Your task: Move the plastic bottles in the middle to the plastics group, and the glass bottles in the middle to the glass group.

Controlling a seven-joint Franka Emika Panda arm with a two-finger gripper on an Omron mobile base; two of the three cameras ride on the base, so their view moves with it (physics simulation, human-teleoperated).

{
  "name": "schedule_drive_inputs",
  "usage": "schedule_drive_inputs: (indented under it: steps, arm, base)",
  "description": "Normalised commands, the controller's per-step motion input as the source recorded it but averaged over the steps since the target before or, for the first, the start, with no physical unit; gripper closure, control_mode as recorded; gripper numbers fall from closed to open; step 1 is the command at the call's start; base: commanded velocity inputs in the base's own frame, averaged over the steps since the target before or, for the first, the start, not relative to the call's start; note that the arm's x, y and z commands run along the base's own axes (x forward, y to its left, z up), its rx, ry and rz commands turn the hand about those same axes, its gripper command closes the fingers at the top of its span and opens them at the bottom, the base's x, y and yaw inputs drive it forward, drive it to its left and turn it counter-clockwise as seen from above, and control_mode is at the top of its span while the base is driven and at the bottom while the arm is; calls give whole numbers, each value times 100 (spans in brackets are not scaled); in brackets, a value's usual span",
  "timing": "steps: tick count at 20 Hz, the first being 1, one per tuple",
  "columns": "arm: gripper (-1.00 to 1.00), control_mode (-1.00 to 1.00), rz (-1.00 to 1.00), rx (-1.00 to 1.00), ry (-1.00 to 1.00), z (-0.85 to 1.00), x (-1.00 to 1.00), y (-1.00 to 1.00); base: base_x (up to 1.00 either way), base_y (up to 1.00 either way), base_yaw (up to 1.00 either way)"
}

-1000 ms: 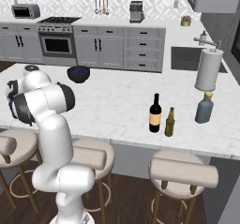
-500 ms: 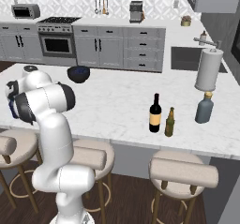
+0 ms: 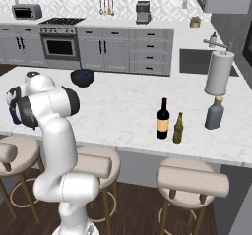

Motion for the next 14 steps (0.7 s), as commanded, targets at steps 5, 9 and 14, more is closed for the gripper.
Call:
schedule_drive_inputs:
  steps: [5, 9, 14]
  arm:
    - [100, -100, 0, -3, 0, 2, 14, 0]
    - [100, -100, 0, -4, 0, 4, 2, 4]
    - [100, -100, 1, -2, 0, 3, 0, 17]
  base:
    - [0, 0, 0]
    - [0, 0, 0]
    - [0, 0, 0]
